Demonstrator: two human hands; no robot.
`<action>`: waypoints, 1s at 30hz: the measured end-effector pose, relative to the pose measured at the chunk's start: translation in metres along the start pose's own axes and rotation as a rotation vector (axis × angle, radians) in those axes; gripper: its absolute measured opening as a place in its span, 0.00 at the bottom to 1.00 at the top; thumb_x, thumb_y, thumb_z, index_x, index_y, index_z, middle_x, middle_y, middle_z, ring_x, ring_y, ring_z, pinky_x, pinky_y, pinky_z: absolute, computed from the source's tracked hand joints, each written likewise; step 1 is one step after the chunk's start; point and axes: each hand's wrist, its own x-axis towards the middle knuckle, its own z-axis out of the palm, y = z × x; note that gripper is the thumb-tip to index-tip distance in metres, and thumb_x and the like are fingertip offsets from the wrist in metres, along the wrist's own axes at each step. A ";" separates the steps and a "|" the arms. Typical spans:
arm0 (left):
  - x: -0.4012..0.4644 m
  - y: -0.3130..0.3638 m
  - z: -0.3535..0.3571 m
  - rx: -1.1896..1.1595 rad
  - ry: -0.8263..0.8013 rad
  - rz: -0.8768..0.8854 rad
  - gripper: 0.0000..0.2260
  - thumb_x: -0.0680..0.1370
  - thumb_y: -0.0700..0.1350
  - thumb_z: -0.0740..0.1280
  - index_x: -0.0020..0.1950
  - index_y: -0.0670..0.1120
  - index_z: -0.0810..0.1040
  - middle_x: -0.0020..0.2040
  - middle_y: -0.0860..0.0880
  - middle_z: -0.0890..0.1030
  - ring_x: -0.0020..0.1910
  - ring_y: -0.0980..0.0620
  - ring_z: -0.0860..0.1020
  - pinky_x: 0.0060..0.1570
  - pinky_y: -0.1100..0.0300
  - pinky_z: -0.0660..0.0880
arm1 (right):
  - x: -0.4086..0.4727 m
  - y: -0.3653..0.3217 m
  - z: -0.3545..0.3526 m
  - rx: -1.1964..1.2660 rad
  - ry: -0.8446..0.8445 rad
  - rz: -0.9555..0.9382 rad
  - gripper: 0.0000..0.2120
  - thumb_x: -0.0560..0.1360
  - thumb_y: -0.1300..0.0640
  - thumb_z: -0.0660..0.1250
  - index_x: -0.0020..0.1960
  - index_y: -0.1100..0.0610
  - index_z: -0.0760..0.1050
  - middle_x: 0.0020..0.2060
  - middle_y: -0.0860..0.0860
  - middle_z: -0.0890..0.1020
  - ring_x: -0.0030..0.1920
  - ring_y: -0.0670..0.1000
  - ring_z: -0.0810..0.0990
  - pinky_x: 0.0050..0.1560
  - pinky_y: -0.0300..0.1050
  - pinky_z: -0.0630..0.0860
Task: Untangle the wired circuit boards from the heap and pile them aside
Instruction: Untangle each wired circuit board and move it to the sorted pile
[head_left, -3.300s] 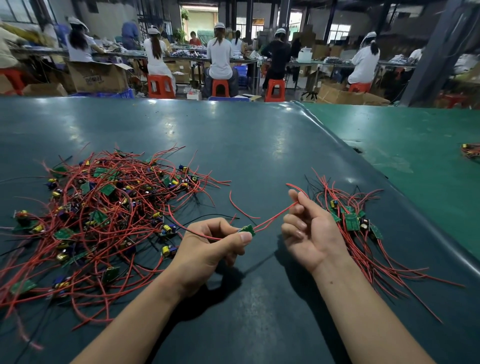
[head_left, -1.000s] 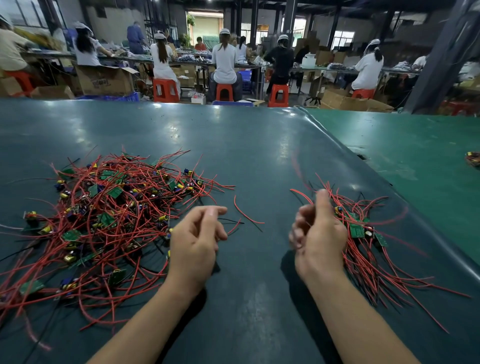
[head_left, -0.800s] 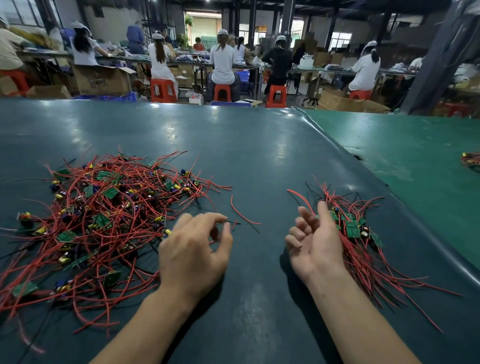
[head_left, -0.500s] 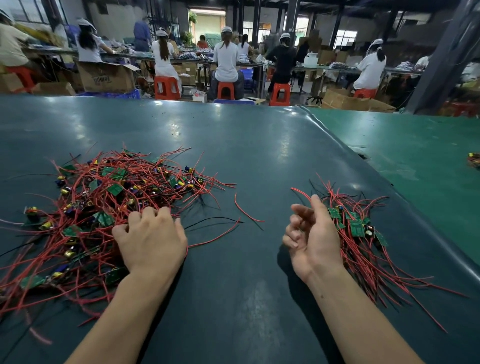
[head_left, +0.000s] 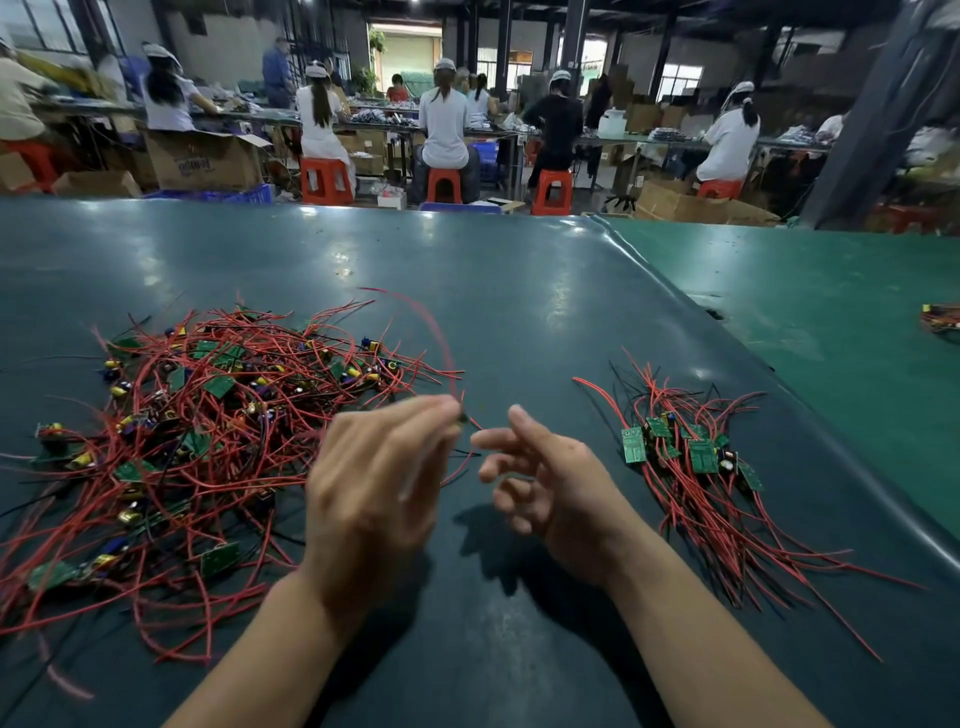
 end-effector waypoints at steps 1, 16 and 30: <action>-0.002 0.006 0.004 -0.077 -0.042 0.043 0.14 0.74 0.35 0.72 0.59 0.43 0.78 0.57 0.47 0.82 0.54 0.50 0.81 0.50 0.50 0.76 | 0.000 0.001 0.002 0.008 -0.055 0.015 0.21 0.69 0.37 0.65 0.43 0.55 0.81 0.32 0.51 0.79 0.23 0.47 0.72 0.20 0.35 0.63; -0.007 0.016 0.018 -0.277 -0.240 -0.230 0.09 0.72 0.35 0.74 0.52 0.38 0.82 0.51 0.45 0.78 0.50 0.52 0.79 0.51 0.61 0.77 | 0.001 0.006 0.001 -0.115 0.213 -0.311 0.05 0.65 0.53 0.77 0.34 0.53 0.83 0.30 0.54 0.81 0.25 0.46 0.73 0.21 0.37 0.65; -0.004 0.014 0.024 -0.749 -0.248 -0.990 0.04 0.75 0.42 0.70 0.48 0.44 0.83 0.40 0.49 0.86 0.35 0.50 0.84 0.37 0.63 0.79 | -0.003 0.002 0.000 0.029 0.208 -0.261 0.08 0.65 0.58 0.75 0.41 0.61 0.84 0.36 0.55 0.84 0.25 0.47 0.74 0.21 0.36 0.68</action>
